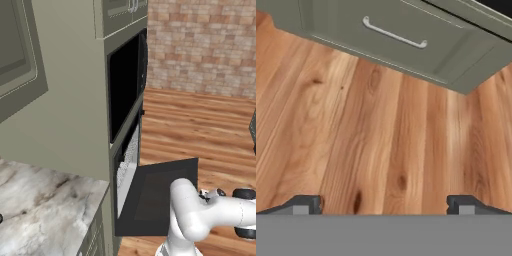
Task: Place the fish on the top rack of the oven, and slide the tray back inside. Close the oven door.
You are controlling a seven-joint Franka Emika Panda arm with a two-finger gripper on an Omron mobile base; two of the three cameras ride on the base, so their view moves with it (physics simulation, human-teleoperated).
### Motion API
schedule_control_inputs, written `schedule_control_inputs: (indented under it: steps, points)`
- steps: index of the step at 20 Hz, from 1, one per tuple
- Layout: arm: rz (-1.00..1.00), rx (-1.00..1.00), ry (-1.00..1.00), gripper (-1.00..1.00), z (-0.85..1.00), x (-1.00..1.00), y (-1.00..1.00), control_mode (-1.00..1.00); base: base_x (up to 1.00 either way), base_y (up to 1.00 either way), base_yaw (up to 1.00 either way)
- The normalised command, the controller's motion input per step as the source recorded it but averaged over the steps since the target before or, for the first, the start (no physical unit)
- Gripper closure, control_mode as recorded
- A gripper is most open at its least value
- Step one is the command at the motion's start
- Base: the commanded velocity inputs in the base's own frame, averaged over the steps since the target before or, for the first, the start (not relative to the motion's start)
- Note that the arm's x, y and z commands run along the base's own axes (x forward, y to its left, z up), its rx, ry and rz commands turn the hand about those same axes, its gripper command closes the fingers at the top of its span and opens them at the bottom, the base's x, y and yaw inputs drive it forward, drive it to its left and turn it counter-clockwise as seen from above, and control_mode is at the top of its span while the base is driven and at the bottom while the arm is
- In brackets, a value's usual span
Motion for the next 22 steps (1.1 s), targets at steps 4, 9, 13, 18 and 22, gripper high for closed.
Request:
schedule_control_inputs:
  steps: [4, 9, 13, 18, 22]
  points:
    - [0.01, 0.27, 0.00, -1.00, -0.94, 0.49, 1.00, -1.00, 0.00, 0.00, 0.00]
    - [0.07, 0.31, -0.03, -1.00, -0.84, 0.53, 1.00, -1.00, 0.00, 0.00, 0.00]
    - [0.09, 0.36, -0.32, -1.00, -0.40, 0.44, 1.00, -1.00, 0.00, 0.00, 0.00]
    - [0.13, 0.44, -0.71, -1.00, -0.15, 0.43, 1.00, -1.00, 0.00, 0.00, 0.00]
    - [0.16, 0.47, -0.77, -1.00, 0.00, 0.31, 1.00, -1.00, 0.00, 0.00, 0.00]
